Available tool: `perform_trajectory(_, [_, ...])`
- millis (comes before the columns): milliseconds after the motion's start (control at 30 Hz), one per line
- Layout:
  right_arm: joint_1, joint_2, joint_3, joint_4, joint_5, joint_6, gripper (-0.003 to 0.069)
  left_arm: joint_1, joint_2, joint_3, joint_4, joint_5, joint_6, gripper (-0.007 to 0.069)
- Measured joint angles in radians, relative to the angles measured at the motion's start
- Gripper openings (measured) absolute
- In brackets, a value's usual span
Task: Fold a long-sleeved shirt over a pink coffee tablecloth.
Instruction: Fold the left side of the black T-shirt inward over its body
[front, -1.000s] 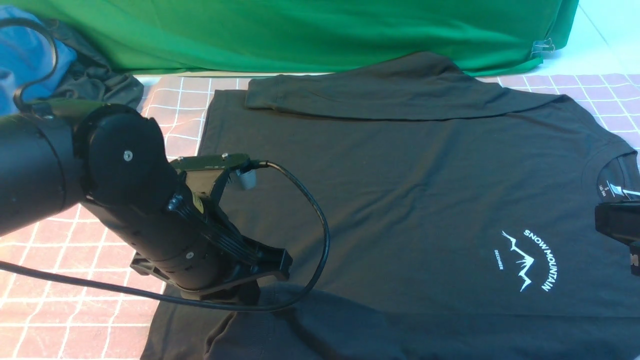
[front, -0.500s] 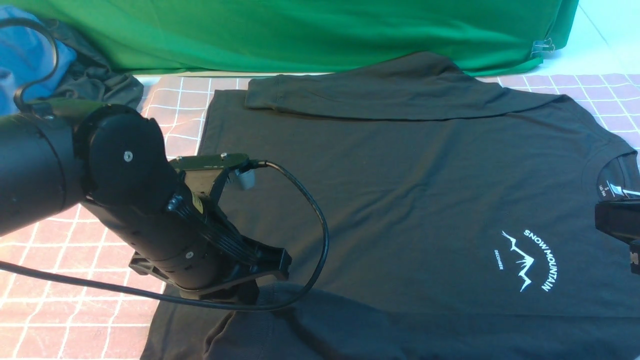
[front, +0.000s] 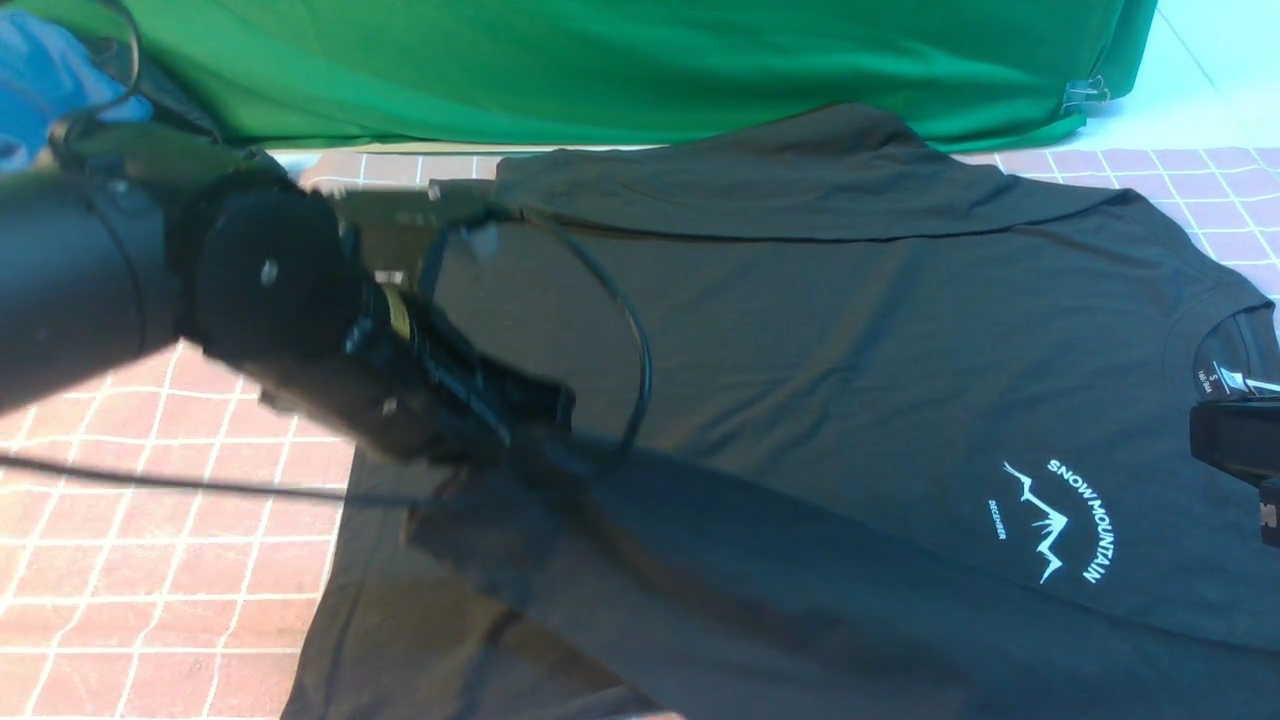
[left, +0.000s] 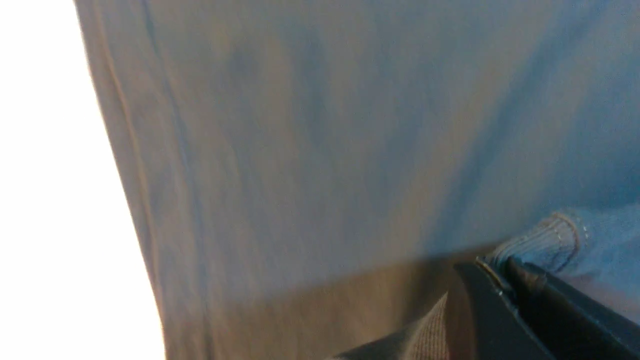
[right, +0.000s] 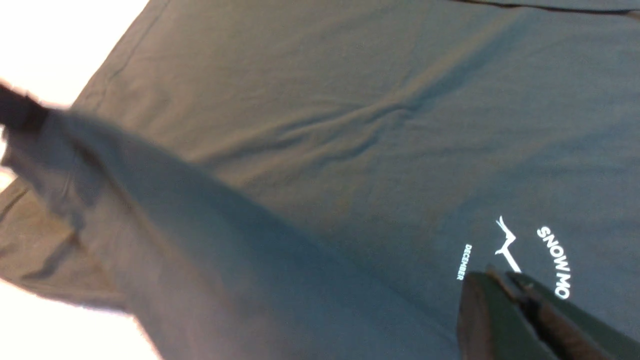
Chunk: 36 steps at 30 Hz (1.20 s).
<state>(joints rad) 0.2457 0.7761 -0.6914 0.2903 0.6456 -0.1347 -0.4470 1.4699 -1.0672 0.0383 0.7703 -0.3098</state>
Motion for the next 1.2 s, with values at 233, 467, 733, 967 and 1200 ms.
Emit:
perform_trajectory(233, [0.0,0.0,0.0,0.001,0.0,0.0,0.0046,0.084,0.105,-0.164,0.015,-0.01,-0.001,0.0046])
perform_trajectory(467, [0.0,0.0,0.0,0.001,-0.002,0.0,0.0051,0.109,0.238,-0.268,0.061,-0.044,0.002,0.0046])
perform_trajectory(733, [0.0,0.0,0.0,0.001,-0.004,0.0,0.0058,0.109,0.332,-0.293,0.158,-0.161,0.002,0.0046])
perform_trajectory(967, [0.0,0.0,0.0,0.001,-0.004,0.0,0.007,0.121,0.37,-0.293,0.215,-0.252,0.001,0.0047])
perform_trajectory(1200, [0.0,0.0,0.0,0.001,-0.004,0.0,0.007,0.129,0.392,-0.293,0.251,-0.348,-0.017,0.0047])
